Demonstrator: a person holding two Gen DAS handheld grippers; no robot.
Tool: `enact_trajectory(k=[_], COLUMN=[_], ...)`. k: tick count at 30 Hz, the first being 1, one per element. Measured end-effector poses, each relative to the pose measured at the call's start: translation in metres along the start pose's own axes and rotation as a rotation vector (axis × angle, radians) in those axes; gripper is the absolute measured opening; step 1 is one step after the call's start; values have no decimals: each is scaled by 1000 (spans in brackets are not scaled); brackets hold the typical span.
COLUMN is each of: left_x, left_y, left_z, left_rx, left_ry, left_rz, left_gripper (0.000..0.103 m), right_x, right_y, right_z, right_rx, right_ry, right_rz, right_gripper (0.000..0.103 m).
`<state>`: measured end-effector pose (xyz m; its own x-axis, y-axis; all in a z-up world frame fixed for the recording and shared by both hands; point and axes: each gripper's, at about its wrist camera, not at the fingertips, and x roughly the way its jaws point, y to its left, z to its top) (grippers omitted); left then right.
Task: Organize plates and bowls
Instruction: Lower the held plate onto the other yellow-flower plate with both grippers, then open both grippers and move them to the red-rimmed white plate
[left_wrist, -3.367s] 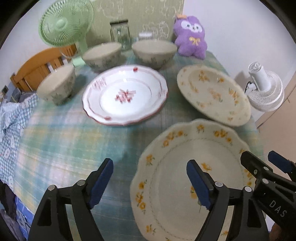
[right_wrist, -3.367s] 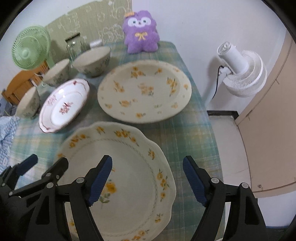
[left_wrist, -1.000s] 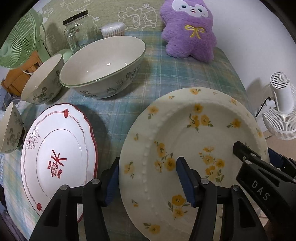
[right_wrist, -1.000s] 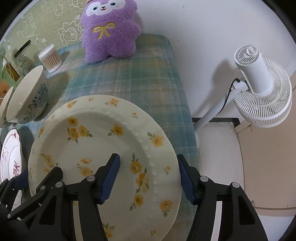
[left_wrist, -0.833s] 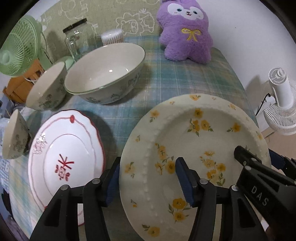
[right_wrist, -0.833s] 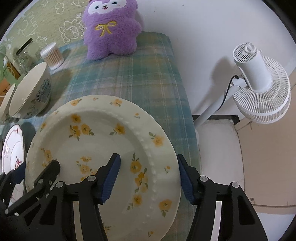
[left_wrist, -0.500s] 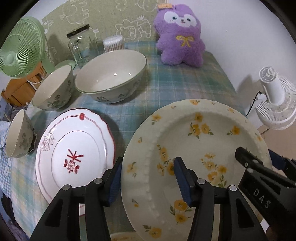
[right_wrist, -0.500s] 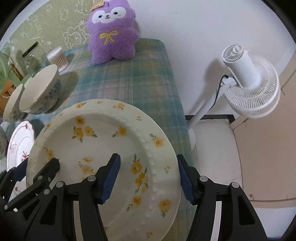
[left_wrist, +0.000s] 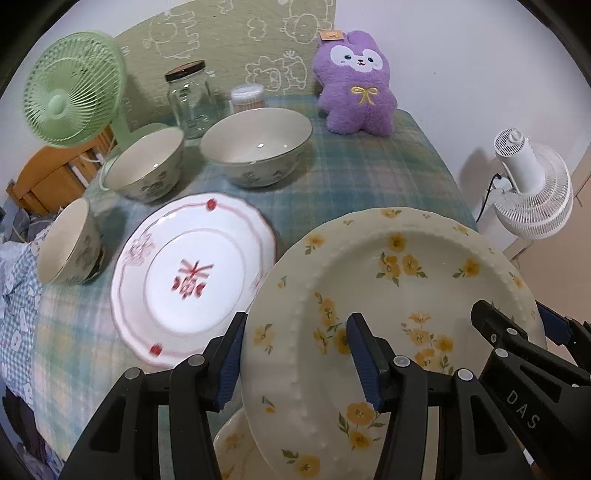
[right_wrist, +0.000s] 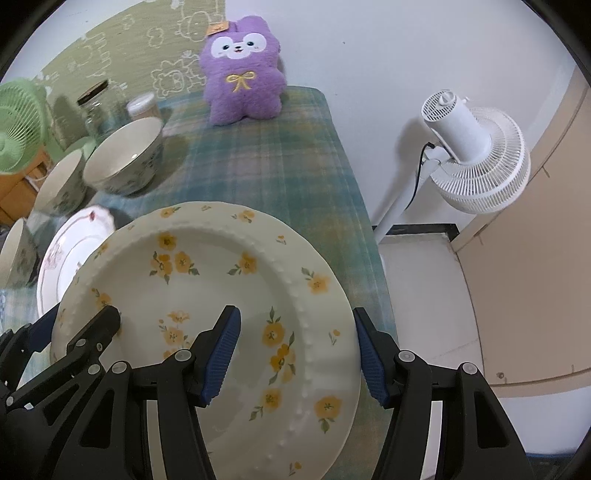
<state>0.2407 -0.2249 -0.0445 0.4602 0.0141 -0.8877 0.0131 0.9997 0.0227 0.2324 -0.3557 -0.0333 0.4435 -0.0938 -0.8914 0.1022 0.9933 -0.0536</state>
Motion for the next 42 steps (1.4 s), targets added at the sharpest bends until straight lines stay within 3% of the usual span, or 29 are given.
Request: enact_trajectory(k=[21, 34, 42], left_x=[-21, -13, -10], left_y=[16, 10, 4], left_z=[-93, -108, -106], left_rx=[85, 104, 110], left_ry=[35, 17, 10], left_rz=[-22, -3, 17], left_gripper=[55, 57, 64], right_x=[-27, -14, -11], right_y=[16, 15, 10], right_z=[-106, -123, -122], right_rx=[34, 60, 75], right_ry=[42, 62, 69], right_rz=[-42, -53, -27], right_gripper=[64, 64, 64])
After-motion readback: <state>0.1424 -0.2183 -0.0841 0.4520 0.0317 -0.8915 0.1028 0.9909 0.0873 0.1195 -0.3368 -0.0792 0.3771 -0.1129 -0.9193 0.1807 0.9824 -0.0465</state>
